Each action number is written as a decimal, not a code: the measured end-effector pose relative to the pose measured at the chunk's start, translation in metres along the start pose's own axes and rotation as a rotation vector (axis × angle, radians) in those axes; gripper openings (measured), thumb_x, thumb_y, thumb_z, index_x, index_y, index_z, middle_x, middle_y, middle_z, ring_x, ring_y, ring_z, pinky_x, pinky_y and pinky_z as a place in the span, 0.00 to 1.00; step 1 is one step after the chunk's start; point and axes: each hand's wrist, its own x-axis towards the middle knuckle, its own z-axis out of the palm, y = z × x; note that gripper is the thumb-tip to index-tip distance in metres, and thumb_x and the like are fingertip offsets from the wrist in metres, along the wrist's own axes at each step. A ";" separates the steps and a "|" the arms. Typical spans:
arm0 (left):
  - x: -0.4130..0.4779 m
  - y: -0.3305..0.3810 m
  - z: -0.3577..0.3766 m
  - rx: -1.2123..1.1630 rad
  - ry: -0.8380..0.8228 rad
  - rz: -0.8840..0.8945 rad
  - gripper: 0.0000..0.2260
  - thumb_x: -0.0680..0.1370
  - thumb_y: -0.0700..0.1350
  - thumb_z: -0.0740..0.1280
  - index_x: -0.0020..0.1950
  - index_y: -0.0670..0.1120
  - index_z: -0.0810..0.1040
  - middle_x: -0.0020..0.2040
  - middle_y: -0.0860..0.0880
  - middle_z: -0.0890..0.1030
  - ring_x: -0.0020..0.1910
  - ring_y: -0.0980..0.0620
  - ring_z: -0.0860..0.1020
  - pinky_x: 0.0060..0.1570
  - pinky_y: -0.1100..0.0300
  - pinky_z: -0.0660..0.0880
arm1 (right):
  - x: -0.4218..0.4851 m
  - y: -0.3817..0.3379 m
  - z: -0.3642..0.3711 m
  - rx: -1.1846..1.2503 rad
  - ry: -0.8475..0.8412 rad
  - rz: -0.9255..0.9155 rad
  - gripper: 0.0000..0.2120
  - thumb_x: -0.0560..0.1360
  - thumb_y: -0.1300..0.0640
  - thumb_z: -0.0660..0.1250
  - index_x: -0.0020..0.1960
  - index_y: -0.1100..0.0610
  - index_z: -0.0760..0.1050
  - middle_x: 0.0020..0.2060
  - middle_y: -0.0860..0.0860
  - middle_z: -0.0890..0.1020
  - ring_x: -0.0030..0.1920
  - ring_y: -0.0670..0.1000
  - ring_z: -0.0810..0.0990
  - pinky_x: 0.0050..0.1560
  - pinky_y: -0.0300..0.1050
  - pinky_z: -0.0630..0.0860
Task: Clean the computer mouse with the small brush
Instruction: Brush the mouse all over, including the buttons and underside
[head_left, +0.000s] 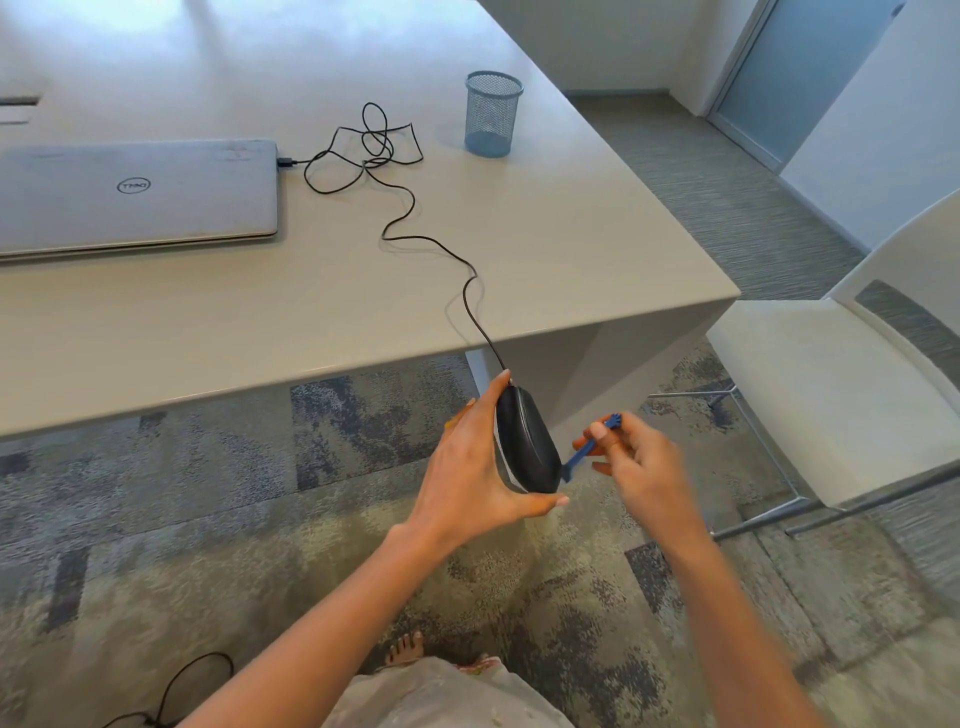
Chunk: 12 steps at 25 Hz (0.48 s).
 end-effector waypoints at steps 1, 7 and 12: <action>0.000 0.001 0.000 -0.006 0.006 0.015 0.58 0.60 0.70 0.77 0.80 0.57 0.48 0.73 0.54 0.68 0.65 0.75 0.56 0.66 0.66 0.58 | 0.002 0.003 0.011 0.083 -0.042 0.066 0.10 0.83 0.58 0.60 0.45 0.57 0.77 0.42 0.51 0.85 0.47 0.56 0.85 0.50 0.53 0.83; -0.004 -0.003 0.002 -0.028 -0.010 0.024 0.56 0.61 0.67 0.78 0.79 0.56 0.50 0.76 0.54 0.65 0.72 0.62 0.62 0.71 0.63 0.59 | 0.002 0.002 0.043 0.487 -0.223 0.307 0.13 0.85 0.57 0.56 0.51 0.63 0.76 0.41 0.56 0.86 0.40 0.52 0.87 0.39 0.44 0.83; -0.006 -0.008 0.000 -0.002 -0.018 0.012 0.56 0.60 0.68 0.78 0.79 0.53 0.51 0.77 0.53 0.62 0.71 0.63 0.59 0.71 0.57 0.60 | 0.003 -0.002 0.039 0.532 -0.153 0.380 0.12 0.85 0.56 0.57 0.49 0.61 0.74 0.44 0.58 0.83 0.44 0.58 0.84 0.41 0.50 0.84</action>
